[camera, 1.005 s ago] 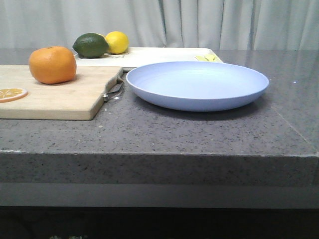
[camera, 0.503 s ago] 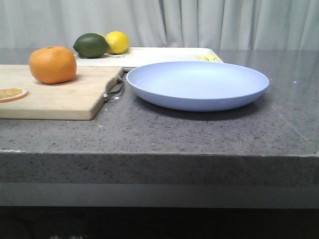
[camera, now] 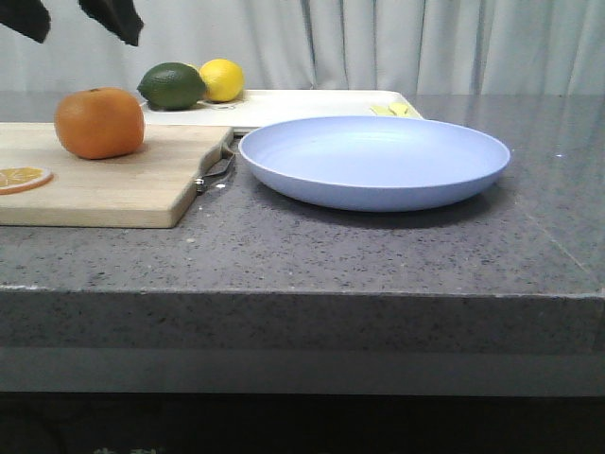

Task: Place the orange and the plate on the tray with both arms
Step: 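Lower the left gripper over the orange on the cutting board and close, then lift the orange with the left gripper and carry it over the blue plate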

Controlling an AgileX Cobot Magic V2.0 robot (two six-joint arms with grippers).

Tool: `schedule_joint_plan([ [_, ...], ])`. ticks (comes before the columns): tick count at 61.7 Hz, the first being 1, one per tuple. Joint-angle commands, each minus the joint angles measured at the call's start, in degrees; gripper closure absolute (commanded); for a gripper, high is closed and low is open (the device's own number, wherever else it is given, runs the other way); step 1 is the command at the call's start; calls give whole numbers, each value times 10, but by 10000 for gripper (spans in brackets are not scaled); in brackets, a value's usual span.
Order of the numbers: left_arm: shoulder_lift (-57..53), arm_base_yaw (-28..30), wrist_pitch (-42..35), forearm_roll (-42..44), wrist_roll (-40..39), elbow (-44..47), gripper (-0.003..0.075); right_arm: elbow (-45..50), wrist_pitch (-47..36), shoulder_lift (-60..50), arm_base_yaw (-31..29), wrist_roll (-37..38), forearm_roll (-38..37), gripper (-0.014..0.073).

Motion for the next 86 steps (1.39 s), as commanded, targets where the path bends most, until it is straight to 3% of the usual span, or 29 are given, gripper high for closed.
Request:
schedule_joint_plan([
  [1, 11, -9, 19, -1, -1, -55, 155, -19, -51, 2, -3, -6, 0, -58],
  [12, 61, -6, 97, -7, -1, -107, 154, -19, -51, 2, -3, -6, 0, -58],
  [67, 119, 0, 104, 6, -1, -106, 156, -19, -51, 2, -3, -6, 0, -58],
  [72, 119, 0, 104, 6, -1, -107, 207, -19, -51, 2, -3, -6, 0, -58],
  [80, 112, 0, 104, 6, -1, -108, 385, -19, -51, 2, -3, -6, 0, -58],
  [86, 106, -3, 112, 6, -1, -126, 454, -19, -51, 2, -3, -6, 0, -58],
])
